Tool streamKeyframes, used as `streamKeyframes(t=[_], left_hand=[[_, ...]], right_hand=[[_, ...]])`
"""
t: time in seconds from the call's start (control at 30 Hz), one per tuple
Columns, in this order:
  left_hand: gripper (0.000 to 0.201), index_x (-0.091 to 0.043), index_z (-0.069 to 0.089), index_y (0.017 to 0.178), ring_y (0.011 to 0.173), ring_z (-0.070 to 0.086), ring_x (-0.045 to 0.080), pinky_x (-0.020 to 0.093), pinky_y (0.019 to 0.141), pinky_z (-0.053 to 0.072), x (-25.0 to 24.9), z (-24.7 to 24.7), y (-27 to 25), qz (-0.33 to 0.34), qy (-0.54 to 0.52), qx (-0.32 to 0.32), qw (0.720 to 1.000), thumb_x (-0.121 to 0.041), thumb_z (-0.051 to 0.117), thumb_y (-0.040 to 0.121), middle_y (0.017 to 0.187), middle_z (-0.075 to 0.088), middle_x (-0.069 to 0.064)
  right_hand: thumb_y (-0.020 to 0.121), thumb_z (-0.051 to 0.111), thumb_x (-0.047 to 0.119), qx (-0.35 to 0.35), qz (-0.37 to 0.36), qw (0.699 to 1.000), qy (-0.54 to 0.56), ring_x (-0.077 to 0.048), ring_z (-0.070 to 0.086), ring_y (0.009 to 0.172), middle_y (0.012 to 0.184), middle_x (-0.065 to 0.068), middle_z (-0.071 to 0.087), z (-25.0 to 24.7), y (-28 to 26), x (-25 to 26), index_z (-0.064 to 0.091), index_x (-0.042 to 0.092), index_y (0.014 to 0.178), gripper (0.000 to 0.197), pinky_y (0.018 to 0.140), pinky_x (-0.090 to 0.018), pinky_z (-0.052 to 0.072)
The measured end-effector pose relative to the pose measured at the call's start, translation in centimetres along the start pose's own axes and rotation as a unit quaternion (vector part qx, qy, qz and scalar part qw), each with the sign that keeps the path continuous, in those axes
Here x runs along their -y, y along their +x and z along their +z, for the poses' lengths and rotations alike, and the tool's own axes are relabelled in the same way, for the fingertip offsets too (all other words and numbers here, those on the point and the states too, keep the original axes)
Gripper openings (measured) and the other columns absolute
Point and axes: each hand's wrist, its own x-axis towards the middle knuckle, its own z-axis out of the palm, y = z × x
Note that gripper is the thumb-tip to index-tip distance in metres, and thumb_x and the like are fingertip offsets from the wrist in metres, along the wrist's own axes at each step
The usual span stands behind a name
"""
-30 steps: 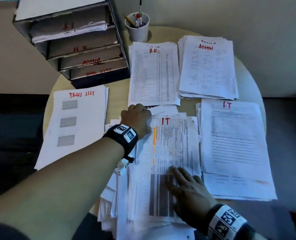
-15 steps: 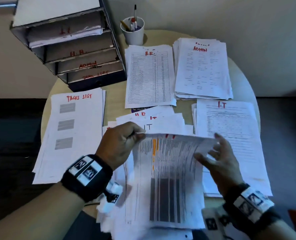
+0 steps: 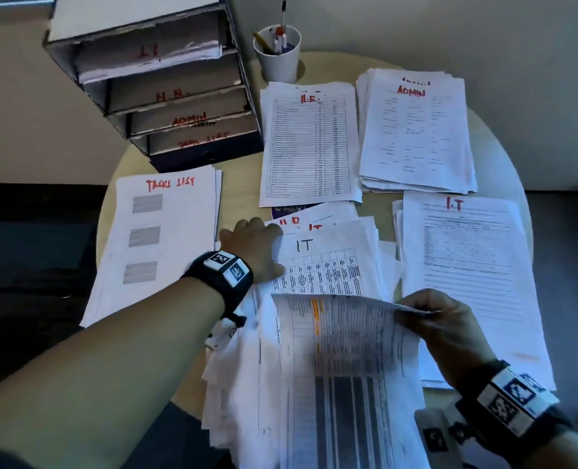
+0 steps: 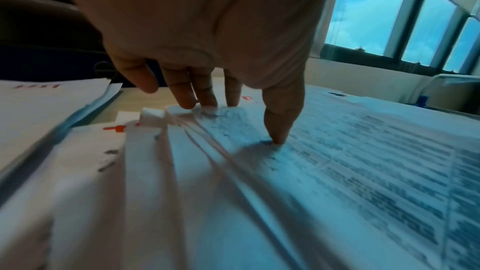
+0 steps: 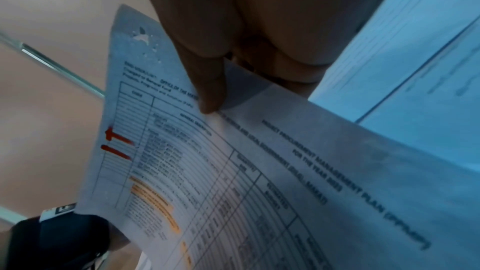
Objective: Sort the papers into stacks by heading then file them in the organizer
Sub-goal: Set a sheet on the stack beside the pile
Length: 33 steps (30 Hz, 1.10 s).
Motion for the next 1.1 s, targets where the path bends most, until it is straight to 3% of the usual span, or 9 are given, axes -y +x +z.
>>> streamKeyframes(t=[0.17,0.33,0.4,0.47,0.6,0.67,0.77,0.9,1.1], left_hand=[[0.037,-0.028,0.053,0.125,0.119,0.052,0.03,0.041,0.099,0.038,0.3,0.3,-0.3,-0.005,-0.115,-0.02,0.993,-0.035,0.064,0.09,0.128,0.061,0.001],[0.004,-0.019,0.067,0.09,0.085,0.063,0.023,0.032,0.078,0.051,1.0,-1.1,-4.3,0.104,-0.388,-0.104,0.91,-0.018,0.069,0.093,0.084,0.068,-0.001],[0.009,-0.021,0.069,0.087,0.081,0.062,0.009,0.024,0.076,0.05,0.7,-1.8,-6.3,0.156,-0.432,-0.097,0.883,-0.013,0.07,0.091,0.083,0.069,-0.006],[0.014,-0.022,0.069,0.088,0.079,0.06,0.001,0.015,0.076,0.048,0.4,-2.1,-7.5,0.187,-0.444,-0.046,0.875,-0.008,0.068,0.092,0.083,0.069,-0.01],[0.022,-0.023,0.074,0.102,0.101,0.065,0.008,0.026,0.09,0.05,0.6,-2.3,-5.8,0.092,-0.544,0.018,0.834,-0.012,0.056,0.1,0.105,0.073,-0.009],[0.022,-0.02,0.07,0.115,0.114,0.062,0.016,0.03,0.097,0.047,1.0,-1.9,-3.1,0.03,-0.476,-0.051,0.878,-0.018,0.054,0.101,0.119,0.068,-0.002],[0.054,-0.022,0.049,0.142,0.13,0.046,0.028,0.037,0.105,0.039,0.8,-1.4,0.1,0.033,-0.172,-0.04,0.984,-0.035,0.064,0.092,0.143,0.049,0.006],[0.071,-0.033,0.041,0.142,0.13,0.037,0.029,0.047,0.101,0.034,-0.1,-0.9,2.0,0.009,-0.025,-0.016,1.0,-0.05,0.072,0.081,0.14,0.042,0.002],[0.036,-0.028,0.061,0.111,0.124,0.037,0.027,0.04,0.092,0.035,0.2,0.0,2.4,0.0,-0.077,-0.076,0.994,-0.039,0.074,0.08,0.132,0.044,0.0]], right_hand=[[0.073,0.071,-0.016,0.0,-0.031,0.999,0.008,-0.013,0.066,0.071,0.075,-0.002,0.073,-0.1,-0.2,-0.1,0.074,0.015,0.07,0.031,0.065,-0.018,0.052],[0.044,0.086,0.056,0.037,-0.044,0.996,0.067,-0.016,0.06,0.114,0.123,-0.002,0.065,-0.7,-0.1,0.5,0.075,0.019,0.065,0.044,0.089,-0.031,0.053],[0.056,0.088,0.047,0.028,-0.072,0.996,0.038,-0.007,0.052,0.127,0.142,0.005,0.053,-0.5,0.5,0.4,0.076,0.023,0.068,0.029,0.096,-0.032,0.051],[0.066,0.087,0.024,0.044,-0.091,0.995,-0.026,-0.01,0.057,0.123,0.136,0.006,0.06,-0.2,0.8,0.3,0.077,0.026,0.073,0.013,0.094,-0.04,0.051],[0.059,0.085,0.051,0.013,-0.064,0.997,-0.032,-0.012,0.069,0.077,0.081,0.002,0.075,0.7,0.8,1.1,0.078,0.03,0.072,0.026,0.076,-0.028,0.053],[0.069,0.085,0.024,0.016,-0.074,0.997,0.006,-0.016,0.069,0.079,0.08,0.0,0.075,0.9,0.6,1.4,0.078,0.026,0.075,0.009,0.078,-0.031,0.054],[0.078,0.066,-0.015,0.038,-0.053,0.996,0.057,-0.023,0.07,0.095,0.1,0.0,0.075,0.6,0.0,1.4,0.068,0.023,0.116,0.054,0.085,-0.036,0.057],[0.081,0.062,-0.017,0.014,-0.021,0.996,0.084,-0.018,0.071,0.091,0.1,-0.007,0.076,0.1,0.0,0.9,0.023,0.033,0.152,0.095,0.084,-0.031,0.056],[0.074,0.069,-0.02,-0.005,-0.106,0.994,-0.026,-0.007,0.066,0.071,0.075,0.005,0.073,0.6,-0.7,0.3,0.076,0.029,0.077,0.05,0.068,-0.018,0.053]])
